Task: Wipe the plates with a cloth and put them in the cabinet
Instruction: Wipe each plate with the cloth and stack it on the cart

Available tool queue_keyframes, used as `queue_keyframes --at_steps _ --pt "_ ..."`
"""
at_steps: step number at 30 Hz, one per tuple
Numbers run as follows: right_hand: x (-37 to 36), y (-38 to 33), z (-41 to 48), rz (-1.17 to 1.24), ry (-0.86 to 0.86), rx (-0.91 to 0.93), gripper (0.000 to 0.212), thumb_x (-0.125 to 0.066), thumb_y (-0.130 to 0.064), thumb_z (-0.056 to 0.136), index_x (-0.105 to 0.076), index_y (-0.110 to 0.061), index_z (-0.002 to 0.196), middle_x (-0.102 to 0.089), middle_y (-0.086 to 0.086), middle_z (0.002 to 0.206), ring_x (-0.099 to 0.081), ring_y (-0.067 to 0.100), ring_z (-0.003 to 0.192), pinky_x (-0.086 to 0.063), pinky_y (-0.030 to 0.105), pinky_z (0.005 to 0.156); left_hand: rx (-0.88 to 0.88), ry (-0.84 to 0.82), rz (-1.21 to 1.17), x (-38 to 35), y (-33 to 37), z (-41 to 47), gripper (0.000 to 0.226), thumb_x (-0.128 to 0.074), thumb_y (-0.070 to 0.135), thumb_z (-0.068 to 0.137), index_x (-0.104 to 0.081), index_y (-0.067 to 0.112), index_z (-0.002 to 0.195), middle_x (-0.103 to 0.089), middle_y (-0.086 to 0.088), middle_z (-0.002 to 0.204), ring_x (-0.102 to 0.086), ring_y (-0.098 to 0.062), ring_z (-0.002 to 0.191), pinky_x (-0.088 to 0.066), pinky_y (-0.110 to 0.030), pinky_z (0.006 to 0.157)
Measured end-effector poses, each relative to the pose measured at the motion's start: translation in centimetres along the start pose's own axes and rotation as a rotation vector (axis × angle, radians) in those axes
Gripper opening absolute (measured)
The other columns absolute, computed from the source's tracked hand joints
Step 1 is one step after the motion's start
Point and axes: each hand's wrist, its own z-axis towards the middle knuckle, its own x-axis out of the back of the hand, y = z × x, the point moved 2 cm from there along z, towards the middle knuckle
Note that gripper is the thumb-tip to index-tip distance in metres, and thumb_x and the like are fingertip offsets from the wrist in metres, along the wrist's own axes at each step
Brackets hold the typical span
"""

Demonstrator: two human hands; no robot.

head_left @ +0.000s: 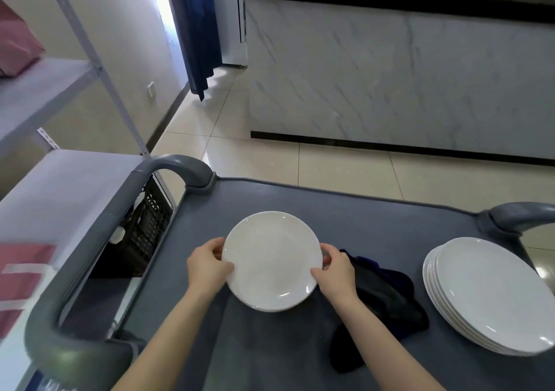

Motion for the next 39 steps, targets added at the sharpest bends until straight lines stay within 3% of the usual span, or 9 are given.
queue_keyframes --at_steps 6,9,13,19,23,27,32,35,39 --pt "1.5 -0.4 -0.6 0.257 0.007 0.024 0.048 -0.060 0.000 0.082 -0.061 -0.023 0.123 -0.060 0.006 0.115 -0.062 0.018 0.095 -0.056 0.038 0.085 0.046 -0.032 -0.285 0.9 0.0 -0.1 0.053 -0.065 -0.019 0.067 -0.070 0.023 0.099 -0.075 -0.008 0.097 -0.071 -0.028 0.094 -0.058 -0.041 0.083" --pt "3.2 -0.5 -1.0 0.469 -0.039 -0.011 0.044 -0.056 0.003 0.087 -0.062 -0.025 0.121 -0.061 0.003 0.111 -0.064 0.024 0.099 -0.060 0.048 0.078 0.047 -0.138 -0.474 0.6 1.2 -0.7 0.058 -0.069 -0.006 0.060 -0.065 0.024 0.110 -0.074 -0.017 0.103 -0.070 -0.035 0.094 -0.056 -0.048 0.086" --pt "5.8 -0.5 -1.6 0.657 -0.066 -0.015 0.043 -0.053 0.007 0.090 -0.065 -0.026 0.115 -0.062 0.004 0.107 -0.066 0.024 0.095 -0.059 0.032 0.061 -0.029 -0.252 -0.570 -1.1 3.0 -2.5 0.064 -0.066 0.007 0.063 -0.063 0.040 0.117 -0.078 -0.006 0.103 -0.071 -0.031 0.097 -0.057 -0.044 0.085" --pt "9.4 0.4 -1.4 0.789 -0.017 -0.026 0.044 -0.050 0.013 0.089 -0.065 -0.020 0.115 -0.060 0.009 0.101 -0.065 0.023 0.087 -0.057 0.031 0.059 -0.094 -0.256 -0.694 -5.5 4.9 -5.2 0.071 -0.069 0.020 0.086 -0.040 0.051 0.144 -0.057 0.010 0.138 -0.059 -0.021 0.124 -0.056 -0.040 0.088" --pt "10.6 1.1 -1.3 0.895 -0.001 -0.063 0.043 -0.050 0.014 0.089 -0.062 -0.012 0.121 -0.062 0.010 0.099 -0.064 0.027 0.092 -0.057 0.032 0.059 -0.151 -0.197 -0.672 -8.2 6.4 -7.1 0.056 -0.060 0.022 0.100 -0.043 0.067 0.129 -0.051 0.025 0.136 -0.058 -0.016 0.122 -0.061 -0.044 0.087" --pt "11.4 1.9 -1.1 0.912 -0.025 -0.062 0.038 -0.054 0.009 0.091 -0.062 -0.014 0.120 -0.064 0.013 0.107 -0.065 0.030 0.101 -0.059 0.034 0.065 -0.144 -0.131 -0.697 -9.9 7.4 -7.8 0.049 -0.058 0.022 0.102 -0.048 0.058 0.133 -0.052 0.020 0.135 -0.059 -0.019 0.121 -0.058 -0.051 0.093" --pt "12.0 3.1 0.1 0.704 -0.142 0.054 0.035 -0.066 -0.004 0.090 -0.065 -0.022 0.121 -0.067 0.006 0.105 -0.070 0.021 0.096 -0.059 0.031 0.072 -0.062 -0.052 -0.724 -8.8 8.0 -7.0 0.039 -0.054 0.022 0.103 -0.059 0.058 0.118 -0.056 0.014 0.127 -0.063 -0.017 0.108 -0.060 -0.030 0.061" --pt "11.9 4.7 1.4 0.180 -0.090 0.150 0.036 -0.067 -0.015 0.091 -0.062 -0.020 0.127 -0.067 -0.007 0.104 -0.066 0.011 0.095 -0.056 0.031 0.086 -0.034 -0.001 -0.708 -7.6 7.6 -6.4 0.041 -0.049 0.021 0.105 -0.060 0.060 0.113 -0.056 0.018 0.120 -0.062 -0.015 0.104 -0.059 -0.032 0.061" --pt "10.7 6.8 2.3 -0.414 -0.163 0.260 0.056 -0.068 -0.038 0.088 -0.050 -0.022 0.139 -0.054 -0.001 0.129 -0.051 0.019 0.122 -0.041 0.031 0.103 -0.016 0.032 -0.710 -6.2 6.5 -6.1 0.039 -0.045 0.020 0.106 -0.059 0.054 0.121 -0.059 0.012 0.121 -0.063 -0.012 0.099 -0.058 -0.032 0.064"
